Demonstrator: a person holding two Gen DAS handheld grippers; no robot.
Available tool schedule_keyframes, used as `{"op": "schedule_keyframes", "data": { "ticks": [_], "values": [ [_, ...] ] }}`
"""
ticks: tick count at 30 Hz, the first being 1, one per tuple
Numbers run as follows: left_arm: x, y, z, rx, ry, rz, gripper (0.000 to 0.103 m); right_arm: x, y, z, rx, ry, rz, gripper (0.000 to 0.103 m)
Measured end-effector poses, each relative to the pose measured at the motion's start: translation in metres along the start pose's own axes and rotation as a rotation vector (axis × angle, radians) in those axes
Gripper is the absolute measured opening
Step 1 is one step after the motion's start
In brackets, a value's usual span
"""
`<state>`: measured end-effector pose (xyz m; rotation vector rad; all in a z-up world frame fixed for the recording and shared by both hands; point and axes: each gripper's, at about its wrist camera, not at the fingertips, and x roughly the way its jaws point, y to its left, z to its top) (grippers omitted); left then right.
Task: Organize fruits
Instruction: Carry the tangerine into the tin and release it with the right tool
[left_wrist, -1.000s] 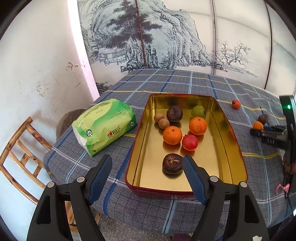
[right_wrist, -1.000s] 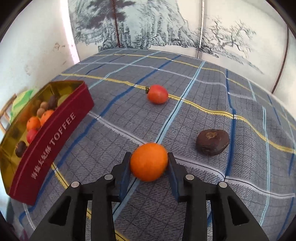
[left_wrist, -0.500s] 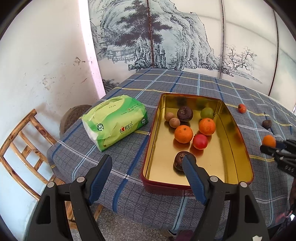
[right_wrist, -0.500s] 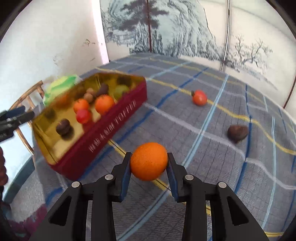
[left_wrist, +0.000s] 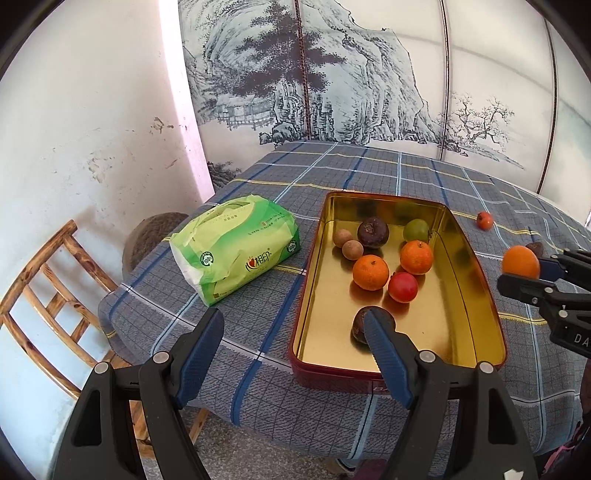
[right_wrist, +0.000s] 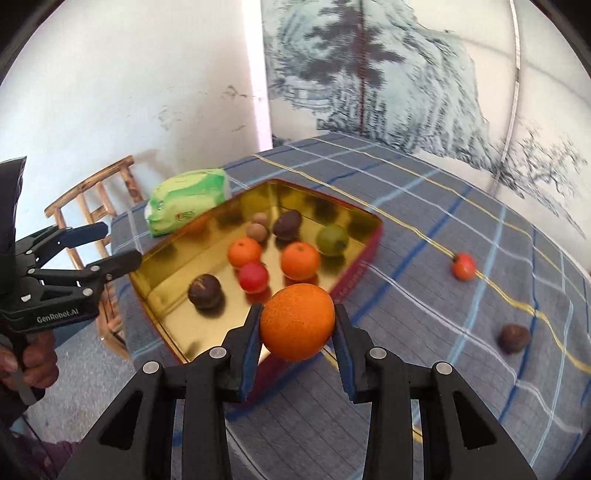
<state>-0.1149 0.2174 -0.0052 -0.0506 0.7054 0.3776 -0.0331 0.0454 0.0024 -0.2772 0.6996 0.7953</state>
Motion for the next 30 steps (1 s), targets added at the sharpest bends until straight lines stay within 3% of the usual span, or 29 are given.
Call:
{"op": "schedule_keyframes", "data": {
  "ticks": [8, 30],
  "values": [
    [0.000, 0.001, 0.000, -0.002, 0.001, -0.001, 0.075, 0.018, 0.022, 0.014, -0.060, 0.020, 0.026, 0.037],
    [0.008, 0.006, -0.007, -0.007, 0.014, 0.000, 0.075, 0.057, 0.037, 0.009, -0.101, 0.112, 0.039, 0.038]
  ]
}}
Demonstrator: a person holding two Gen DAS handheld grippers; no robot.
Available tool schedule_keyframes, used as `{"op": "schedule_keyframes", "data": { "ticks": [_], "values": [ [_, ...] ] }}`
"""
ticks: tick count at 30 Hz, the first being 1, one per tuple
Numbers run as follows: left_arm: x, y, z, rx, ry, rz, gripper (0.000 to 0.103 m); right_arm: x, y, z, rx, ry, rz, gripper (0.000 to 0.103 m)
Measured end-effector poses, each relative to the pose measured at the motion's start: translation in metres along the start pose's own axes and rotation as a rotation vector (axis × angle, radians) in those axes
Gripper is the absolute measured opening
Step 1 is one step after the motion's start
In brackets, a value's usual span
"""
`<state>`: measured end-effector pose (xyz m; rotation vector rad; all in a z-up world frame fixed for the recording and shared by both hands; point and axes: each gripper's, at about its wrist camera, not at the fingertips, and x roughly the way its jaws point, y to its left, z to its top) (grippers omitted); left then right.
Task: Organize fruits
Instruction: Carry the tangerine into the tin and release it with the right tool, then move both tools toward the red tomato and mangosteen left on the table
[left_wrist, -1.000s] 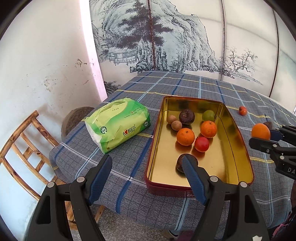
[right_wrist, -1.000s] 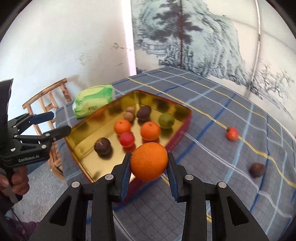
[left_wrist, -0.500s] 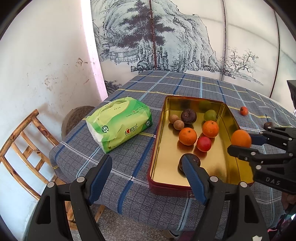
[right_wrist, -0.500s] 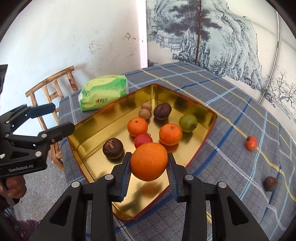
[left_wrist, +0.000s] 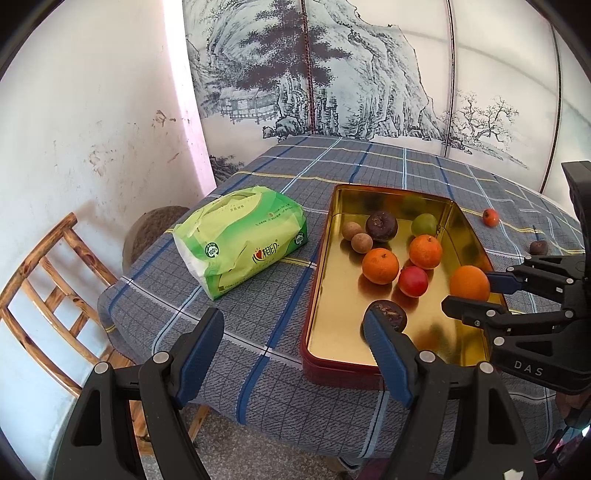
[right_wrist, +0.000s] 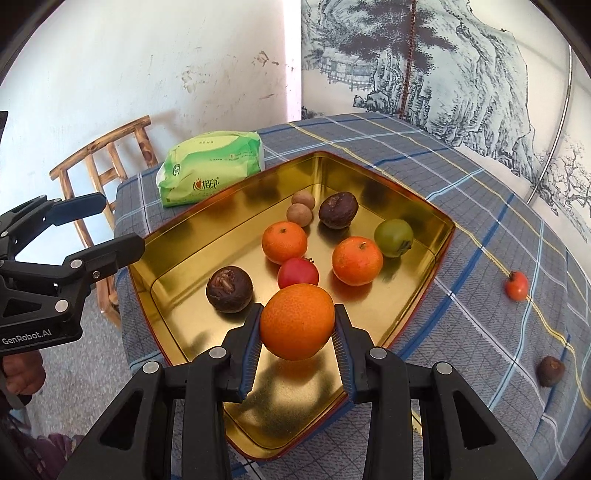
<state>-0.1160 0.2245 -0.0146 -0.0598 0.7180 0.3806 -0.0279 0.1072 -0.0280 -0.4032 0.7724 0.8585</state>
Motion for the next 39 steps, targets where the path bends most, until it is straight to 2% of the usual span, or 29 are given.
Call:
{"op": "schedule_keyframes", "data": {
  "ticks": [7, 12, 17, 22, 26, 36, 39],
  "values": [
    [0.002, -0.001, -0.003, 0.002, 0.007, -0.001, 0.075, 0.004, 0.002, 0.001, 0.000, 0.007, 0.004, 0.038],
    [0.002, -0.001, -0.003, 0.002, 0.008, 0.001, 0.075, -0.001, 0.000, 0.005, 0.018, -0.018, 0.017, 0.038],
    [0.002, -0.002, -0.004, 0.006, 0.008, 0.001, 0.075, -0.018, -0.004, 0.005, 0.030, -0.077, 0.013, 0.039],
    [0.002, -0.005, -0.007, 0.014, 0.003, 0.001, 0.075, -0.043, -0.021, -0.009, 0.086, -0.133, -0.016, 0.042],
    [0.000, -0.007, -0.004, 0.026, 0.000, -0.003, 0.075, -0.062, -0.051, -0.036, 0.163, -0.146, -0.084, 0.052],
    [-0.013, -0.031, 0.010, 0.108, -0.031, -0.012, 0.075, -0.107, -0.173, -0.119, 0.478, -0.111, -0.295, 0.057],
    [-0.015, -0.042, 0.016, 0.138, -0.039, -0.016, 0.075, -0.120, -0.197, -0.140, 0.531, -0.107, -0.352, 0.061]
  ]
}}
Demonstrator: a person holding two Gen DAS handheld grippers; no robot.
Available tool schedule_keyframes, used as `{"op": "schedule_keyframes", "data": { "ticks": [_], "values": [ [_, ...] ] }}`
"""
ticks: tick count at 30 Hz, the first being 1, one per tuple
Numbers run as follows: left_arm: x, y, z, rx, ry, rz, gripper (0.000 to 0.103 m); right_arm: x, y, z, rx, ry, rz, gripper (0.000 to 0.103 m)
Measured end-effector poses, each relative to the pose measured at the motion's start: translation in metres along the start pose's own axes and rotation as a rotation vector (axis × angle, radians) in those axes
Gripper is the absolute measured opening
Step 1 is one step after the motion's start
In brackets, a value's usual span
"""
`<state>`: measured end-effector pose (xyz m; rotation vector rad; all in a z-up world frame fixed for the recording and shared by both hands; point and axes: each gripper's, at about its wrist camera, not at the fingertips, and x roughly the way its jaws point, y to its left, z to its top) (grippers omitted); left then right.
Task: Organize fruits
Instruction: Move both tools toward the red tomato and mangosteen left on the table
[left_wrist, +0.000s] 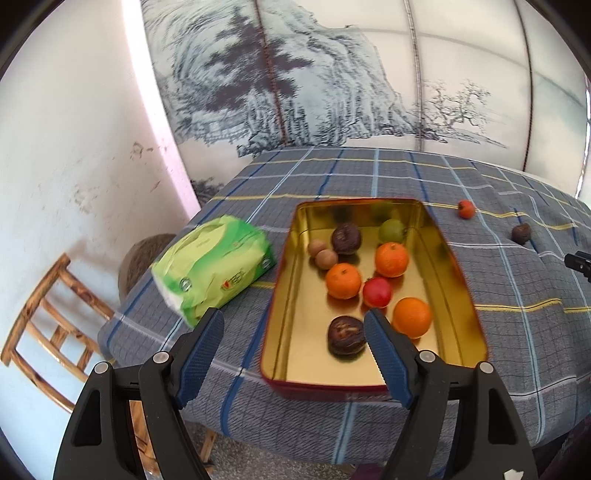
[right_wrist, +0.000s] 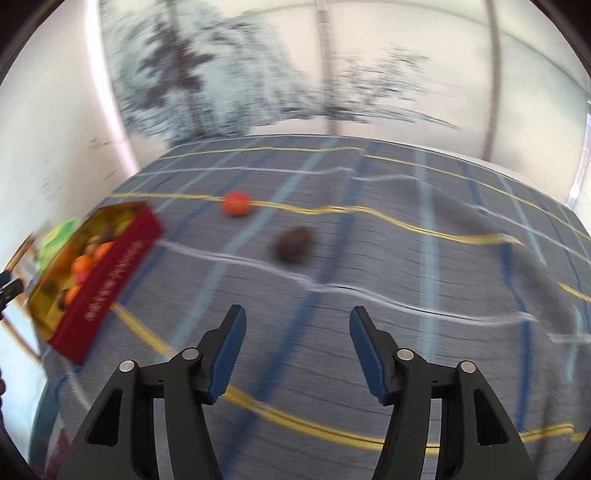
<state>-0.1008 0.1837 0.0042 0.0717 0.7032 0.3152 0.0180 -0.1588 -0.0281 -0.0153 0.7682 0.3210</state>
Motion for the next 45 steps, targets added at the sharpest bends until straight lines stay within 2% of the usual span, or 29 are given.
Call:
{"op": "schedule_keyframes", "data": {
  "ticks": [4, 13, 17, 23, 26, 31, 35, 39, 43, 45],
  "values": [
    [-0.001, -0.018, 0.010, 0.047, -0.011, -0.009, 0.075, 0.000, -0.032, -0.004, 0.018, 0.006, -0.090, 0.064],
    [0.000, -0.066, 0.030, 0.169, -0.031, -0.023, 0.076, 0.008, -0.072, -0.012, 0.094, 0.010, -0.099, 0.077],
    [0.002, -0.089, 0.039, 0.221, -0.039, -0.034, 0.077, 0.011, -0.083, -0.010, 0.134, 0.008, -0.077, 0.081],
    [0.008, -0.125, 0.050, 0.288, -0.033, -0.069, 0.080, 0.012, -0.099, -0.005, 0.137, 0.004, -0.193, 0.087],
    [0.016, -0.143, 0.057, 0.314, -0.018, -0.087, 0.080, 0.012, -0.112, -0.004, 0.174, 0.001, -0.222, 0.089],
    [0.029, -0.172, 0.068, 0.352, 0.002, -0.115, 0.080, 0.012, -0.127, -0.005, 0.233, -0.007, -0.185, 0.091],
    [0.047, -0.193, 0.086, 0.347, 0.045, -0.180, 0.080, 0.010, -0.130, -0.007, 0.249, -0.017, -0.154, 0.092],
    [0.066, -0.208, 0.108, 0.326, 0.055, -0.239, 0.080, 0.010, -0.133, -0.008, 0.266, -0.019, -0.135, 0.092],
    [0.092, -0.223, 0.131, 0.317, 0.051, -0.253, 0.079, 0.011, -0.134, -0.009, 0.270, -0.013, -0.123, 0.092],
    [0.109, -0.227, 0.139, 0.311, 0.074, -0.257, 0.076, 0.012, -0.133, -0.008, 0.268, -0.010, -0.118, 0.092]
  ]
}}
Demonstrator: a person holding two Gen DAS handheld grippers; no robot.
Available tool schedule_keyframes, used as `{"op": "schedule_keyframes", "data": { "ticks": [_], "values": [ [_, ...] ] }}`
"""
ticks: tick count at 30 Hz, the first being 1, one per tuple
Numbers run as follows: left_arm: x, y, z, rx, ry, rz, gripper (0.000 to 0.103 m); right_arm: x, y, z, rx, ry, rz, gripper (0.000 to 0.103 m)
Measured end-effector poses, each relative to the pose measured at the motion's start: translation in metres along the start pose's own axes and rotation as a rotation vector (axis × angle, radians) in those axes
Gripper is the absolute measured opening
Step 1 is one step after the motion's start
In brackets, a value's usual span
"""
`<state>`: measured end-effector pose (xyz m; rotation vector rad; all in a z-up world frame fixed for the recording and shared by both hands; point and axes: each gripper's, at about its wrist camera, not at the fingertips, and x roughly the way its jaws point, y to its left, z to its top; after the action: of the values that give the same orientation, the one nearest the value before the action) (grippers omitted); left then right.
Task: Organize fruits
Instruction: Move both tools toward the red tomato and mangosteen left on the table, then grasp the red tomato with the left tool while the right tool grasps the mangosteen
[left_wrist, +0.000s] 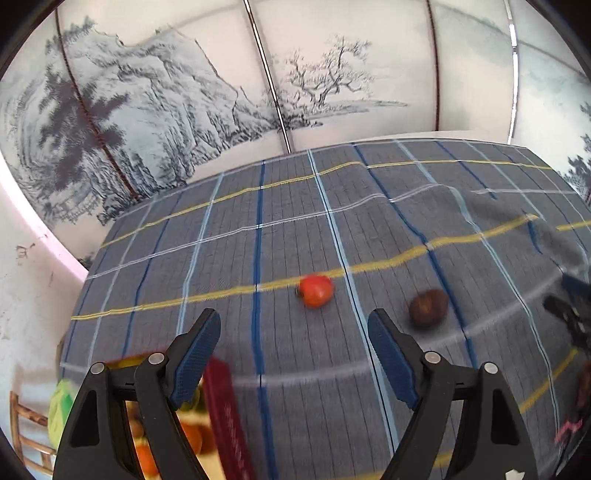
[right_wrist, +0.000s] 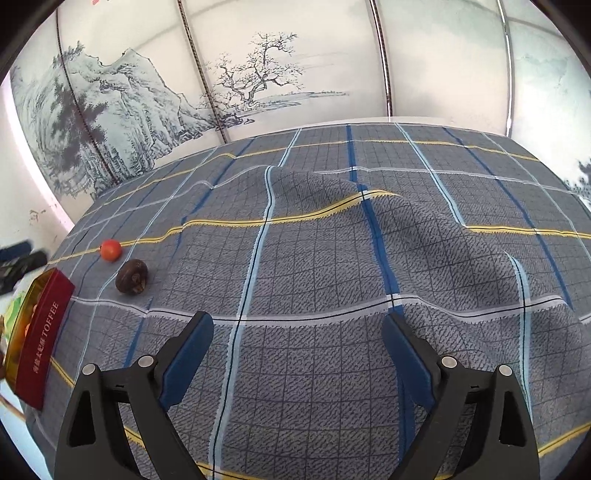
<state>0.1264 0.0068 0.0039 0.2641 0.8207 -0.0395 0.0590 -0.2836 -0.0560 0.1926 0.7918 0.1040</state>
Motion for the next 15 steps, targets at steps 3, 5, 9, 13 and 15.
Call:
{"op": "schedule_keyframes", "data": {
  "ticks": [3, 5, 9, 13, 15],
  "values": [
    [0.037, 0.008, 0.013, -0.047, 0.089, -0.032, 0.062, 0.000, 0.000, 0.000, 0.001, -0.001, 0.012, 0.092],
    [0.054, 0.012, 0.015, -0.071, 0.130, -0.047, 0.061, -0.001, -0.001, -0.001, 0.006, -0.004, 0.020, 0.093],
    [0.083, 0.014, 0.016, -0.085, 0.178, -0.031, 0.061, 0.000, -0.001, -0.001, 0.004, 0.000, 0.033, 0.093],
    [0.095, 0.005, 0.021, -0.060, 0.183, -0.039, 0.061, 0.002, 0.002, -0.001, -0.009, 0.011, 0.044, 0.093],
    [0.103, 0.000, 0.023, -0.038, 0.194, -0.034, 0.061, 0.002, 0.003, -0.001, -0.014, 0.015, 0.046, 0.093]
  ]
}}
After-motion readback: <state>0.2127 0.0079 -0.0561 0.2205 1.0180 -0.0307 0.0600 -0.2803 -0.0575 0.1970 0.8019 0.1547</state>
